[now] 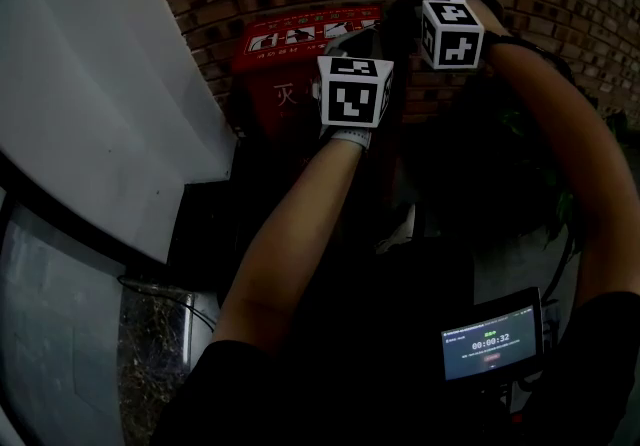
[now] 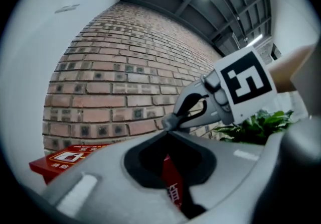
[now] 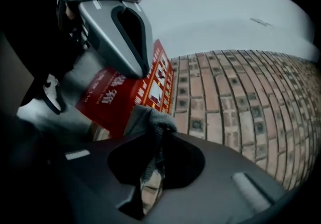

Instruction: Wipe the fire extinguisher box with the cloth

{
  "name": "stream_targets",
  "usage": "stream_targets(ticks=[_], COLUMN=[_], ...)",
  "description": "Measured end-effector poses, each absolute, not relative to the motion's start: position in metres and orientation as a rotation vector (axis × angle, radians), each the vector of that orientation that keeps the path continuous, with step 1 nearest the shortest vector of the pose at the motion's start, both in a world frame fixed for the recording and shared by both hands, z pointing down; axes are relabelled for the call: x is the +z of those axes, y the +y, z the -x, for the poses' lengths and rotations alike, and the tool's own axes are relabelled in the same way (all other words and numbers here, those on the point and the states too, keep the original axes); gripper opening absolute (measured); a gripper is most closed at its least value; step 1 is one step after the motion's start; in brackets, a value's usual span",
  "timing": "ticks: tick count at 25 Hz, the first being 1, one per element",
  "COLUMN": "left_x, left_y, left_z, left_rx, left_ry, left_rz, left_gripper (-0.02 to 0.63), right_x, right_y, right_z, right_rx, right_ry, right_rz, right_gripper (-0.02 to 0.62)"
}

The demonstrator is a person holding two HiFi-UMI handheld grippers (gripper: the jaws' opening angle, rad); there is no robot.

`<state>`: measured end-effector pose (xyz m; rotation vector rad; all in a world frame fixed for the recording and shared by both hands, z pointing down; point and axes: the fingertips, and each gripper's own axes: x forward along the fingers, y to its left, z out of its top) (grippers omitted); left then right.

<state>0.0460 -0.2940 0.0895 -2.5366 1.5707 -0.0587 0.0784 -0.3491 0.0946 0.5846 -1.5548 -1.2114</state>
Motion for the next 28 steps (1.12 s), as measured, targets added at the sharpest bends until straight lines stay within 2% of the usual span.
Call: stream_targets(ticks=[5,17,28], left_x=[0.081,0.083,0.098], left_y=[-0.308,-0.347,-0.343], left_z=[-0.054,-0.071,-0.075], left_rx=[-0.022,-0.055,-0.09], left_ry=[1.563,1.481,1.482], left_rz=[2.561,2.564,2.589], left_gripper=[0.003,0.002,0.002], right_x=[0.081,0.116,0.13], right_y=[-0.395,-0.5,-0.466], right_z=[-0.091,-0.082,-0.085], right_rx=[-1.225,-1.163,-1.027], right_ry=[-1.463,-1.418,-1.541], right_rz=[-0.669,-0.692,-0.609], right_gripper=[0.032,0.034,0.032])
